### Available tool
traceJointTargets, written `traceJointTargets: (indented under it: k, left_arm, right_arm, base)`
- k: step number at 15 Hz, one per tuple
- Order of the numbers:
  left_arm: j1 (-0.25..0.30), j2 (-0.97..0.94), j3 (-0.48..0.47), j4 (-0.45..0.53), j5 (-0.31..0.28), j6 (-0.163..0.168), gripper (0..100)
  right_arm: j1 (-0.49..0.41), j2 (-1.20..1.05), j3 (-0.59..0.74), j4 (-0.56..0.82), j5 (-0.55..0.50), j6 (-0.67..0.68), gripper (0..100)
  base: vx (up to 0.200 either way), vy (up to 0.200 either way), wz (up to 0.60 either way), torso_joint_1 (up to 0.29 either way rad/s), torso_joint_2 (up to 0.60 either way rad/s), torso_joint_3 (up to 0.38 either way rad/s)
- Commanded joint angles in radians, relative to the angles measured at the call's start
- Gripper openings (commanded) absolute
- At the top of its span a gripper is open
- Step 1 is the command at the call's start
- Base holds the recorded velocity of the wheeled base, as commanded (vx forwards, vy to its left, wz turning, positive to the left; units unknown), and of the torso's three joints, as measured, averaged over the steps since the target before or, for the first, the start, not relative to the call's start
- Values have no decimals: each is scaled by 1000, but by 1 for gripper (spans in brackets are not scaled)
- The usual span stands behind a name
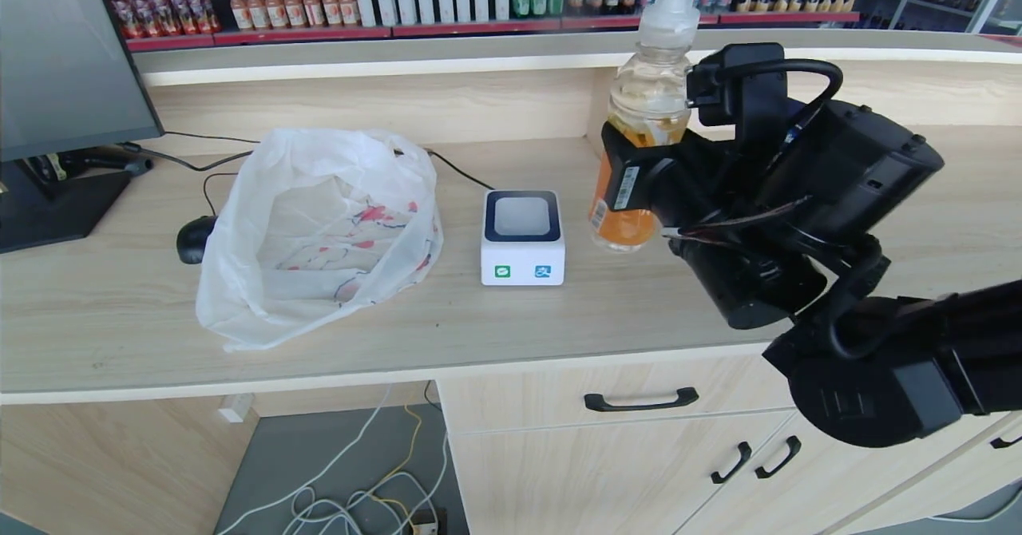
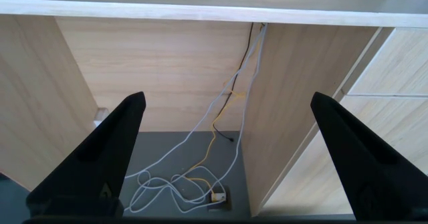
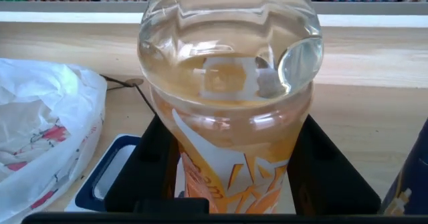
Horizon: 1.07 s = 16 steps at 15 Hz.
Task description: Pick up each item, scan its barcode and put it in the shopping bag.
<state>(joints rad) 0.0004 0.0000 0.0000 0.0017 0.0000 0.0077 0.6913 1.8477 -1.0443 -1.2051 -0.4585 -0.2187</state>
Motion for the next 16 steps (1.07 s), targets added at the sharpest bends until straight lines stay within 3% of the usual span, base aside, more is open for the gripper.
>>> traceJointTargets:
  k: [1, 6, 11, 16]
  left_arm:
    - [0, 0, 0, 0, 0, 0, 100]
    - [0, 0, 0, 0, 0, 0, 100]
    - [1, 0, 0, 0, 0, 0, 100]
    - [0, 0, 0, 0, 0, -2, 100]
  right_arm:
    - [37, -61, 92, -56, -2, -16, 0]
    - [100, -62, 239, -205, -2, -60, 0]
    - [174, -79, 271, -226, -3, -82, 0]
    - [177, -159, 363, -258, 0, -54, 0]
  base:
    - [0, 0, 0, 0, 0, 0]
    - [0, 0, 0, 0, 0, 0]
    - [0, 0, 0, 0, 0, 0]
    - [0, 0, 0, 0, 0, 0]
